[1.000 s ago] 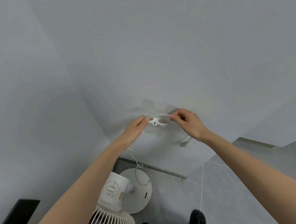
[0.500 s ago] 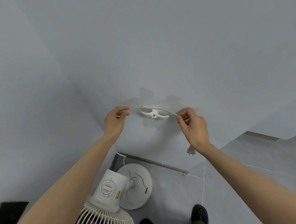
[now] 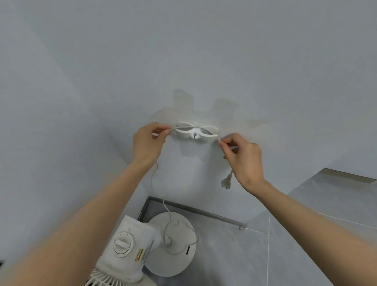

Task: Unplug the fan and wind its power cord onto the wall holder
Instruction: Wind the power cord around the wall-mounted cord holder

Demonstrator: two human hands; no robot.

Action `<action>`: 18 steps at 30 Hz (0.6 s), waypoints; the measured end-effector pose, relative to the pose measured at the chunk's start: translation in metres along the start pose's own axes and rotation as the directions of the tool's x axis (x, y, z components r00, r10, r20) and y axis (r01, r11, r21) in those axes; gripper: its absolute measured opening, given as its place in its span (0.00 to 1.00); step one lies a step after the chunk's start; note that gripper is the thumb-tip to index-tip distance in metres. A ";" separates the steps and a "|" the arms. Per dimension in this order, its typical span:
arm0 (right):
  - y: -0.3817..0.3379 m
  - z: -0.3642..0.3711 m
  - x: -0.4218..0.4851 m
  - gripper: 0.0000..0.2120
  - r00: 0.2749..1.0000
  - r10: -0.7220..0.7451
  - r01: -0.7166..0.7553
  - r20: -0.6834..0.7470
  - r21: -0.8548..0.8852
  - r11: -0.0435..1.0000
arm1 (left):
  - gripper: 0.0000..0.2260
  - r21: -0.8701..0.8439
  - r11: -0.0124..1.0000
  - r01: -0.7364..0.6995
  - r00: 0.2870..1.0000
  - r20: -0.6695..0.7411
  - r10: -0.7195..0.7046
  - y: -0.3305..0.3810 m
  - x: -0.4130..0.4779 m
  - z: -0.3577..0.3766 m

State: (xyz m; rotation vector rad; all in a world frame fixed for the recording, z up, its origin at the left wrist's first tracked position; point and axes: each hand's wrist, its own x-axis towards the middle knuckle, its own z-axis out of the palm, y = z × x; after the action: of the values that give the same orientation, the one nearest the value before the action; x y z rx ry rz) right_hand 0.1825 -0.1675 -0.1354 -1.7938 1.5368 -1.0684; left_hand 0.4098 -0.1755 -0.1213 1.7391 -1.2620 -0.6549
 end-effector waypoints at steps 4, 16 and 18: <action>0.015 0.017 -0.005 0.08 0.998 -0.046 0.047 -0.045 0.029 0.998 | 0.04 -0.032 0.999 -0.033 0.999 0.003 0.033 -0.012 -0.004 0.009; 0.041 0.044 -0.013 0.03 0.991 -0.127 0.133 -0.041 0.191 0.972 | 0.06 -0.050 0.992 -0.113 0.994 0.006 0.114 -0.026 -0.018 0.038; 0.045 0.042 -0.017 0.08 0.990 -0.143 0.141 0.008 0.134 0.981 | 0.06 -0.062 0.993 -0.099 0.995 0.008 0.100 -0.026 -0.024 0.040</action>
State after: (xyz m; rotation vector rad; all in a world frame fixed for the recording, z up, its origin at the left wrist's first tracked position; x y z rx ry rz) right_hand 0.1923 -0.1638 -0.1982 -1.8373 1.3105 -1.1895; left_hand 0.3821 -0.1640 -0.1654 1.6140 -1.3139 -0.6392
